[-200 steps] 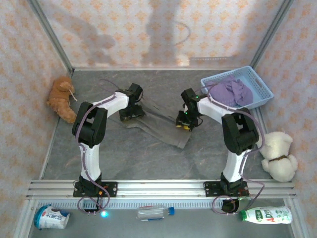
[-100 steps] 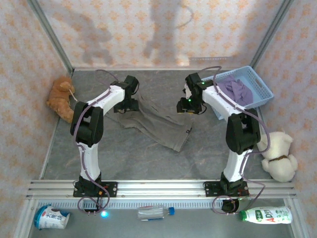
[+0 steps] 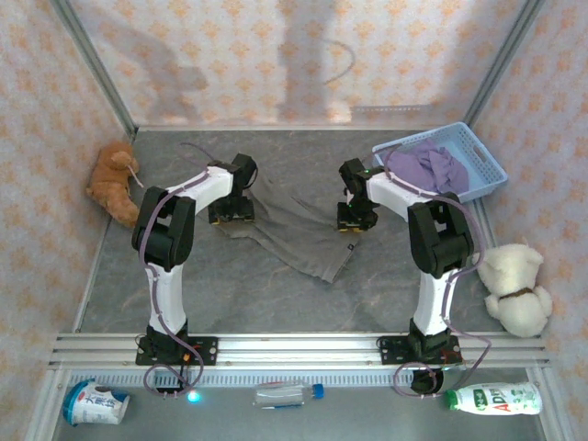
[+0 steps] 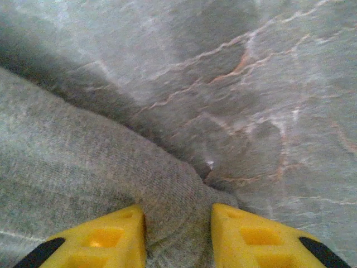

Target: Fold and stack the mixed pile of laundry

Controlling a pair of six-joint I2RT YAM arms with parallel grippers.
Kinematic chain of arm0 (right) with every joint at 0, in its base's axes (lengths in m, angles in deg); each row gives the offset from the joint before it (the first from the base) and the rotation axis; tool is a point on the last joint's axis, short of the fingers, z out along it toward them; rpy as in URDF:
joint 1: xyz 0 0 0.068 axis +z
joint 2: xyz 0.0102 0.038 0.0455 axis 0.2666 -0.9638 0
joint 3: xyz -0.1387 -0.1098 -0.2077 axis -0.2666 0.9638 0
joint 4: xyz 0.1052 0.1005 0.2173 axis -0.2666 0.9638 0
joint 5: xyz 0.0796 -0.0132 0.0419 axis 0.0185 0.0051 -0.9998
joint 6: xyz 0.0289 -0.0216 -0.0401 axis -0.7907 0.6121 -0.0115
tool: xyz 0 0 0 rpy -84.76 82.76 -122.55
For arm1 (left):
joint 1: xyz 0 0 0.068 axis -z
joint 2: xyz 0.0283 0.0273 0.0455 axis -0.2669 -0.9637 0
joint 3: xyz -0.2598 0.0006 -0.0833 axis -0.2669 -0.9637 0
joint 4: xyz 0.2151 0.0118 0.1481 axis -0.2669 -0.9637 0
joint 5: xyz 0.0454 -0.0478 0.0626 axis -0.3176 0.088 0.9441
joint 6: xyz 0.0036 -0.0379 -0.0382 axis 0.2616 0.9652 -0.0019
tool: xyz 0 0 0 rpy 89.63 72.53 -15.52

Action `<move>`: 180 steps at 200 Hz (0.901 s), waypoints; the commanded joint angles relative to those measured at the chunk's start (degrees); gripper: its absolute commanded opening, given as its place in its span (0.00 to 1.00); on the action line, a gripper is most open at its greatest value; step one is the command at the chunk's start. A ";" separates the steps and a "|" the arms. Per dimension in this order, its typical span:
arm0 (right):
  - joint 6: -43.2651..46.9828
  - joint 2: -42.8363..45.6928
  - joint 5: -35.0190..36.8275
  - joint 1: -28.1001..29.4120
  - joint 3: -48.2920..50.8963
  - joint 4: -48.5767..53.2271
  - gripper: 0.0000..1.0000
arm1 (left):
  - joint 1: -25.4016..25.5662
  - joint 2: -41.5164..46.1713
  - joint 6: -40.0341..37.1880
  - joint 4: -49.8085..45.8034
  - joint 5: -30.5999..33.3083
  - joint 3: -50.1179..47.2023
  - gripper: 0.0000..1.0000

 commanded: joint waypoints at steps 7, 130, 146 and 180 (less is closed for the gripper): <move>-2.07 1.71 6.86 -0.67 -0.36 2.31 0.35 | -1.14 -0.04 0.27 -6.99 5.25 0.60 0.76; -7.28 2.39 -14.19 5.06 1.80 -3.03 0.34 | 2.25 -6.61 7.64 3.95 -11.54 16.72 0.60; -8.56 0.76 -10.68 3.69 2.18 -1.78 0.34 | 1.91 -7.96 6.28 2.52 -8.11 16.67 0.63; -10.51 -1.19 -6.87 -2.26 2.95 -3.42 0.36 | -0.28 -8.62 6.35 1.15 -4.76 12.64 0.64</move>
